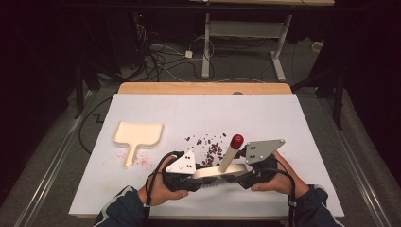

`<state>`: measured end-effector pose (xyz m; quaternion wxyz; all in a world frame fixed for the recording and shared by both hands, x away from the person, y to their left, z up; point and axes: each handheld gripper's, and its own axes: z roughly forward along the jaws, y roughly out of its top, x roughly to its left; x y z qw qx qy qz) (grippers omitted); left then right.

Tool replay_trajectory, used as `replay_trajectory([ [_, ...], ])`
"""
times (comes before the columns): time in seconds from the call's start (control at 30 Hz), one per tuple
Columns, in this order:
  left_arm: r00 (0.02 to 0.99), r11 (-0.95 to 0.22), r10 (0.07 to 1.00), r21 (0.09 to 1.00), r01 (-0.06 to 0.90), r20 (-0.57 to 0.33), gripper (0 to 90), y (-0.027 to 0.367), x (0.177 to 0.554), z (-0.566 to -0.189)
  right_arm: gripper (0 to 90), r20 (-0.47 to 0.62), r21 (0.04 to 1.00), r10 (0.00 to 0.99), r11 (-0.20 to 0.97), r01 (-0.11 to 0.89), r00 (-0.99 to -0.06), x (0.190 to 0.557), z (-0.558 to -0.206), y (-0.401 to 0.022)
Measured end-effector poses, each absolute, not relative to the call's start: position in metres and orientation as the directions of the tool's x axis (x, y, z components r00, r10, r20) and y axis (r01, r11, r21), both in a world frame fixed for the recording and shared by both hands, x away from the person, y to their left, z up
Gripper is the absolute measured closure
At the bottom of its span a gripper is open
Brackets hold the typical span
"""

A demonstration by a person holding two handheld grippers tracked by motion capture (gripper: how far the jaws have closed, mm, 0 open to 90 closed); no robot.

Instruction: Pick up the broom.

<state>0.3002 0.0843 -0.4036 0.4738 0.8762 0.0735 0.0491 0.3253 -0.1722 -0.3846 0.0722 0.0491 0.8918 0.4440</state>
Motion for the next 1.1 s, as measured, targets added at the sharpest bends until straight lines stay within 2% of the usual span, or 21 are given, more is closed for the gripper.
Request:
replay_trajectory([
  [0.13, 0.986, -0.544, 0.166, 0.835, 0.080, 0.014, 65.5, 0.084, 0.302, -0.404, 56.8, -0.046, 0.782, 0.064, 0.623, 0.004, -0.997, 0.328, -0.399, -0.164],
  [0.2, 0.987, -0.550, 0.161, 0.831, 0.086, 0.004, 65.4, 0.084, 0.304, -0.406, 57.8, -0.043, 0.774, 0.059, 0.633, 0.004, -0.997, 0.328, -0.400, -0.163],
  [0.27, 0.985, -0.553, 0.174, 0.829, 0.087, 0.013, 59.8, 0.084, 0.305, -0.407, 64.2, -0.029, 0.761, 0.060, 0.648, 0.017, -0.998, 0.328, -0.400, -0.163],
  [0.4, 0.976, -0.539, 0.212, 0.839, 0.079, 0.044, 54.7, 0.089, 0.306, -0.403, 66.3, -0.052, 0.767, 0.055, 0.641, -0.005, -0.997, 0.329, -0.399, -0.161],
  [0.43, 0.971, -0.527, 0.235, 0.845, 0.088, 0.046, 49.2, 0.091, 0.307, -0.402, 67.1, -0.060, 0.779, 0.080, 0.628, 0.004, -0.995, 0.329, -0.397, -0.162],
  [0.47, 0.965, -0.525, 0.255, 0.846, 0.092, 0.054, 49.2, 0.093, 0.308, -0.401, 67.1, -0.060, 0.779, 0.080, 0.628, 0.004, -0.995, 0.329, -0.397, -0.162],
  [0.5, 0.953, -0.526, 0.295, 0.845, 0.098, 0.073, 40.0, 0.097, 0.308, -0.400, 67.2, -0.050, 0.776, 0.125, 0.630, 0.041, -0.991, 0.329, -0.395, -0.165],
  [0.53, 0.942, -0.528, 0.322, 0.844, 0.099, 0.091, 40.0, 0.099, 0.308, -0.398, 67.2, -0.050, 0.776, 0.125, 0.630, 0.041, -0.991, 0.329, -0.395, -0.165],
  [0.6, 0.906, -0.520, 0.404, 0.847, 0.115, 0.125, 29.0, 0.108, 0.307, -0.395, 67.2, -0.062, 0.780, 0.151, 0.625, 0.047, -0.987, 0.332, -0.394, -0.168],
  [0.7, 0.861, -0.505, 0.481, 0.855, 0.119, 0.164, 21.5, 0.122, 0.302, -0.392, 67.3, -0.059, 0.784, 0.233, 0.613, 0.100, -0.971, 0.337, -0.390, -0.176],
  [0.9, 0.788, -0.522, 0.567, 0.845, 0.116, 0.242, 19.4, 0.155, 0.289, -0.399, 67.2, -0.072, 0.796, 0.337, 0.586, 0.149, -0.939, 0.343, -0.384, -0.187],
  [1.0, 0.749, -0.524, 0.615, 0.837, 0.155, 0.246, 19.4, 0.176, 0.284, -0.409, 67.2, -0.075, 0.819, 0.423, 0.542, 0.186, -0.903, 0.349, -0.380, -0.197],
  [1.1, 0.713, -0.538, 0.651, 0.821, 0.192, 0.260, 19.4, 0.195, 0.280, -0.420, 67.2, -0.095, 0.820, 0.458, 0.539, 0.191, -0.884, 0.352, -0.377, -0.200],
])
